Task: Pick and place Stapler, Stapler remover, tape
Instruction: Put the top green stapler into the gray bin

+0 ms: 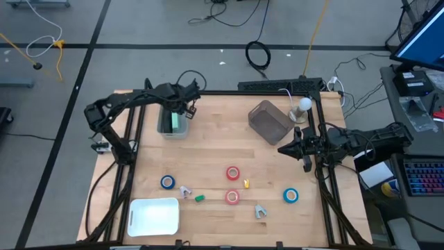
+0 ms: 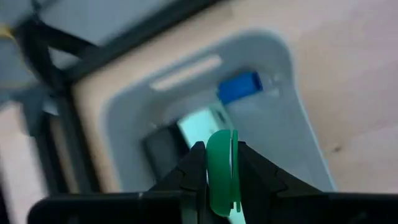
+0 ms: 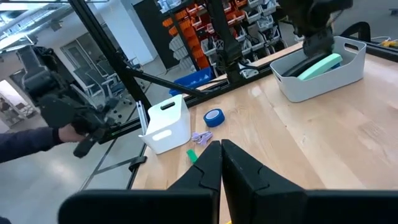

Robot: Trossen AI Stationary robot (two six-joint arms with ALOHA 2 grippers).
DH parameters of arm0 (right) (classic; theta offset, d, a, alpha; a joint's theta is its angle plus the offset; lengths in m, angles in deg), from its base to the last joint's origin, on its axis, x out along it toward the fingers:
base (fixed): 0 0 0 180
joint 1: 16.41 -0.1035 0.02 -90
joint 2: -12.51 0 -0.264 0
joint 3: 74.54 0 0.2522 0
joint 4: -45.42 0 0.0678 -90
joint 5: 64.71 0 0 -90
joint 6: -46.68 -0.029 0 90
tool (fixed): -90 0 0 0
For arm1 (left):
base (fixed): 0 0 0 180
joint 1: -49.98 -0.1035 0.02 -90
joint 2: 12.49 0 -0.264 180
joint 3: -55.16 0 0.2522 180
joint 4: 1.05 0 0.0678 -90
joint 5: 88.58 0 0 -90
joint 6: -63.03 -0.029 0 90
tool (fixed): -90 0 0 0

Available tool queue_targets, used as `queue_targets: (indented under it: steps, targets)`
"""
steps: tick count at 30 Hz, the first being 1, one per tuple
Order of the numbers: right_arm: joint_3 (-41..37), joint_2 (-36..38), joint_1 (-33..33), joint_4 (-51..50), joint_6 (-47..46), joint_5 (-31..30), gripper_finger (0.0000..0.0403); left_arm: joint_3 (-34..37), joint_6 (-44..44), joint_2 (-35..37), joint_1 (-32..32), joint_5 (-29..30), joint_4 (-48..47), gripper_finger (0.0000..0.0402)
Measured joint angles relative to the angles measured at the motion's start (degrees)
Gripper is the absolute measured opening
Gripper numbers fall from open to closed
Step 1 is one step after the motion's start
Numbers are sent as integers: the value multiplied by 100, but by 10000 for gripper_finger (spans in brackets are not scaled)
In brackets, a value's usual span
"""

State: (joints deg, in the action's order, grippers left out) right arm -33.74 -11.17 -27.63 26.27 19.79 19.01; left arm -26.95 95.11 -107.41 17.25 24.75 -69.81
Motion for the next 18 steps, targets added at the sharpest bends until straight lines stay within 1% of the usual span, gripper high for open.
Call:
queue_targets:
  steps: [4, 8, 14, 18]
  targets:
    - [0, 1, 0, 2, 8, -304, 4, 318, -17, 4, -84, -404, 707, 72]
    - [0, 2, 0, 2, 11, -495, 4, 574, -35, -2, -86, -530, 1327, 82]
    - [0, 0, 0, 2, -46, -566, 4, 774, 1, -2, -200, -526, 1488, 65]
    - [0, 0, 0, 0, -48, -567, 4, 927, 112, -2, -214, -529, 1706, 74]
